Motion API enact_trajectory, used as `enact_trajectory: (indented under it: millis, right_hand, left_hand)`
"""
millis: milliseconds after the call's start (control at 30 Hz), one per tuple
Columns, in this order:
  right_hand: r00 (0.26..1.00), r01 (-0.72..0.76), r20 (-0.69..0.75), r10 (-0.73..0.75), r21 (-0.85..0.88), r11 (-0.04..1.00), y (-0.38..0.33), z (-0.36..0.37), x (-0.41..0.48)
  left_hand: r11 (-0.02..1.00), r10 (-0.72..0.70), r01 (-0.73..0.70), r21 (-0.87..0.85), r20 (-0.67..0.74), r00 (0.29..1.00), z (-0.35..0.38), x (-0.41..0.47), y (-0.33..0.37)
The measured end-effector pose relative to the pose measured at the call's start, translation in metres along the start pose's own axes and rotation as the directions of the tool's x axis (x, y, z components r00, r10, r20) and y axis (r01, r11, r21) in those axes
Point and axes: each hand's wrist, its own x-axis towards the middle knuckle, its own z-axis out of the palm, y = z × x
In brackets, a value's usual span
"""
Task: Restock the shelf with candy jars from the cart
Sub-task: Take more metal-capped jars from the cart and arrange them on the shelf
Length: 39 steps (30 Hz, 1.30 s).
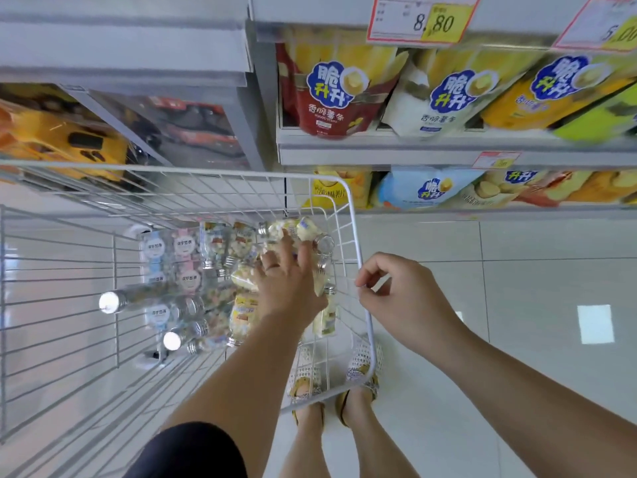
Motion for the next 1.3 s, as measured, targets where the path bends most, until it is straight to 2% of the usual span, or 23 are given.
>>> enact_trajectory:
  millis: [100, 267, 400, 467, 500, 567, 633, 667, 733, 800, 867, 967, 1033, 1100, 1167, 1233, 1300]
  right_hand:
    - [1.000, -0.021, 0.013, 0.021, 0.023, 1.000, -0.001, -0.002, -0.001]
    - [0.999, -0.034, -0.009, 0.034, 0.032, 0.999, -0.001, 0.001, -0.001]
    - [0.999, -0.042, -0.019, 0.043, 0.025, 0.999, 0.002, 0.004, -0.001]
    - [0.998, -0.008, -0.059, 0.006, -0.019, 1.000, 0.002, 0.006, -0.004]
    - [0.988, 0.064, -0.132, -0.077, -0.103, 0.993, 0.001, 0.005, -0.006]
    - [0.909, 0.258, -0.249, -0.334, -0.292, 0.921, -0.010, 0.004, -0.009]
    - [0.837, 0.422, -0.208, -0.507, -0.345, 0.838, -0.027, 0.007, -0.007]
    - [0.839, 0.464, -0.131, -0.528, -0.337, 0.819, -0.036, 0.012, -0.002]
    - [0.903, 0.423, 0.078, -0.422, -0.336, 0.842, -0.048, 0.030, 0.015]
    - [0.948, 0.292, 0.256, -0.192, -0.447, 0.846, -0.049, 0.053, 0.039]
    - [0.940, 0.214, 0.340, 0.019, -0.634, 0.743, -0.048, 0.069, 0.061]
    - [0.921, 0.164, 0.326, 0.212, -0.820, 0.548, -0.042, 0.087, 0.086]
    - [0.931, 0.186, 0.303, 0.205, -0.875, 0.448, -0.034, 0.097, 0.099]
    - [0.945, 0.174, 0.276, 0.174, -0.878, 0.447, -0.031, 0.099, 0.106]
    - [0.955, 0.235, 0.291, 0.054, -0.857, 0.458, -0.038, 0.092, 0.106]
    - [0.949, 0.288, 0.313, -0.039, -0.809, 0.513, -0.048, 0.079, 0.097]
    - [0.949, 0.294, 0.294, -0.115, -0.692, 0.660, -0.059, 0.063, 0.081]
  left_hand:
    - [0.993, 0.022, -0.031, -0.112, -0.080, 0.997, 0.002, -0.005, -0.004]
    - [0.955, 0.031, -0.048, -0.292, -0.061, 0.998, -0.011, 0.000, -0.010]
    - [0.878, -0.026, 0.005, -0.479, -0.037, 0.999, -0.010, -0.008, -0.003]
    - [0.790, -0.082, 0.060, -0.610, -0.008, 0.997, -0.010, -0.015, -0.003]
    - [0.729, -0.112, 0.095, -0.678, 0.018, 0.993, -0.011, -0.018, -0.005]
    - [0.600, -0.172, 0.170, -0.781, 0.081, 0.982, -0.014, -0.029, -0.014]
    - [0.446, -0.224, 0.231, -0.865, 0.142, 0.964, -0.020, -0.043, -0.027]
    - [0.356, -0.266, 0.258, -0.898, 0.168, 0.949, -0.024, -0.051, -0.035]
    - [0.146, -0.343, 0.299, -0.943, 0.236, 0.909, -0.032, -0.063, -0.050]
    - [-0.034, -0.404, 0.287, -0.957, 0.276, 0.872, -0.041, -0.071, -0.064]
    - [-0.156, -0.436, 0.250, -0.956, 0.294, 0.851, -0.045, -0.076, -0.075]
    - [-0.249, -0.450, 0.204, -0.947, 0.300, 0.841, -0.049, -0.079, -0.084]
    - [-0.277, -0.440, 0.181, -0.944, 0.292, 0.850, -0.051, -0.082, -0.089]
    - [-0.291, -0.438, 0.167, -0.942, 0.286, 0.852, -0.054, -0.085, -0.090]
    - [-0.302, -0.436, 0.157, -0.940, 0.283, 0.855, -0.058, -0.090, -0.089]
    - [-0.304, -0.433, 0.146, -0.941, 0.273, 0.859, -0.068, -0.098, -0.085]
    - [-0.311, -0.422, 0.133, -0.941, 0.262, 0.868, -0.084, -0.109, -0.081]
